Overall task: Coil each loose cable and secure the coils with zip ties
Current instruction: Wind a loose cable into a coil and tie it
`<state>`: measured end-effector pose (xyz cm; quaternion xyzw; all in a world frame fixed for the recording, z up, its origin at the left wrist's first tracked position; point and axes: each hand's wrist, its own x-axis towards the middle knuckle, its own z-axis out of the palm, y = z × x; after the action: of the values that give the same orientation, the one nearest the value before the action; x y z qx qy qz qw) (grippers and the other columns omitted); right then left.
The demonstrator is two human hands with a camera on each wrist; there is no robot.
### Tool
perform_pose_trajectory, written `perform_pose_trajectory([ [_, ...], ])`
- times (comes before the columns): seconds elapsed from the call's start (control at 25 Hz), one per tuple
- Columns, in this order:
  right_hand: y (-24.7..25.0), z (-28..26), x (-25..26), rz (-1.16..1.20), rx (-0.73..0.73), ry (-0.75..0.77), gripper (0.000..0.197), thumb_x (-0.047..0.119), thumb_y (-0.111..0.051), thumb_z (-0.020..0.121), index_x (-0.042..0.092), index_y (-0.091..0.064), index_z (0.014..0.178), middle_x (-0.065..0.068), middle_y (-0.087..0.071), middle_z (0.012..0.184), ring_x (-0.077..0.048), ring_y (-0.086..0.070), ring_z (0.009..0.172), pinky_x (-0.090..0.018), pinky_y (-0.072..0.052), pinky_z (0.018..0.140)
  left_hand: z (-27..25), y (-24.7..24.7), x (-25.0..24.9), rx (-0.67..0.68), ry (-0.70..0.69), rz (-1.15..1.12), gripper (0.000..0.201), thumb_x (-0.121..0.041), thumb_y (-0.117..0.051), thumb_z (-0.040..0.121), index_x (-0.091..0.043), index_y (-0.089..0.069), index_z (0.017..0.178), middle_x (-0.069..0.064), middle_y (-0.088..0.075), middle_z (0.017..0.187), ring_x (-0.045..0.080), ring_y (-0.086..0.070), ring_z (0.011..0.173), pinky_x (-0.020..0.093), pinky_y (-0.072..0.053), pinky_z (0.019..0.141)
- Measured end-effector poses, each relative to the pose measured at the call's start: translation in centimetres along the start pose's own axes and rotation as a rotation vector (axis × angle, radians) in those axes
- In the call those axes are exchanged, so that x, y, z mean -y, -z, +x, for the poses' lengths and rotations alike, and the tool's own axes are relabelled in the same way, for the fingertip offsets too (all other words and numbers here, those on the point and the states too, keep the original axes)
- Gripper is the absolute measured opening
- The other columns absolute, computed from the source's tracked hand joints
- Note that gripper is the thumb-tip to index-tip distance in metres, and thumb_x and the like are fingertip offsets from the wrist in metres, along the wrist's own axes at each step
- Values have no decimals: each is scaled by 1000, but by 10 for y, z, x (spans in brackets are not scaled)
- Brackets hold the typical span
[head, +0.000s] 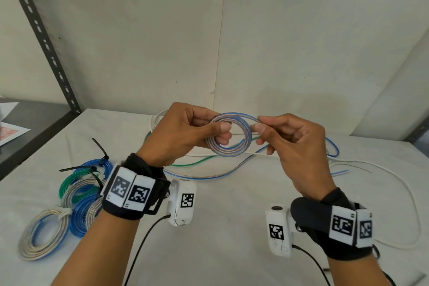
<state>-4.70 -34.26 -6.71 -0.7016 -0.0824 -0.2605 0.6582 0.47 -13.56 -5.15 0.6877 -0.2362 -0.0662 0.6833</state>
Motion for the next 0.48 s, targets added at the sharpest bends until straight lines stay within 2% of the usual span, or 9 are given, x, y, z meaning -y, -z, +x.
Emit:
perform_pose_trajectory([
  [0.12, 4, 2, 2, -16, -43, 4, 14, 19, -77, 81, 11, -75, 92, -9, -76, 79, -19, -62, 59, -22, -44, 49, -1, 1, 0, 27, 13, 23, 12, -7, -72, 85, -2, -77, 95, 18, -76, 82, 20, -73, 71, 35, -63, 72],
  [0.2, 9, 3, 5, -23, -91, 14, 6, 9, -76, 85, 12, -75, 90, -8, -76, 78, -16, -58, 58, -22, -42, 49, 0, -3, 2, 47, 28, 38, 11, -6, -72, 87, -1, -77, 95, 18, -76, 81, 19, -72, 70, 34, -62, 71],
  [0.32, 18, 4, 10, -27, -134, 41, 4, 6, -72, 89, 8, -74, 92, -8, -76, 79, -15, -55, 57, -22, -41, 48, 1, -8, 3, 55, 22, 53, 11, -4, -71, 87, 2, -77, 95, 16, -75, 79, 17, -70, 69, 30, -60, 68],
  [0.48, 7, -2, 7, -33, 39, -68, 5, 8, -72, 88, 6, -68, 88, -11, -75, 79, -15, -62, 58, -22, -43, 46, 3, -4, 3, -92, -18, -33, 14, -4, -71, 86, 3, -75, 98, 16, -76, 79, 17, -72, 68, 28, -60, 65],
])
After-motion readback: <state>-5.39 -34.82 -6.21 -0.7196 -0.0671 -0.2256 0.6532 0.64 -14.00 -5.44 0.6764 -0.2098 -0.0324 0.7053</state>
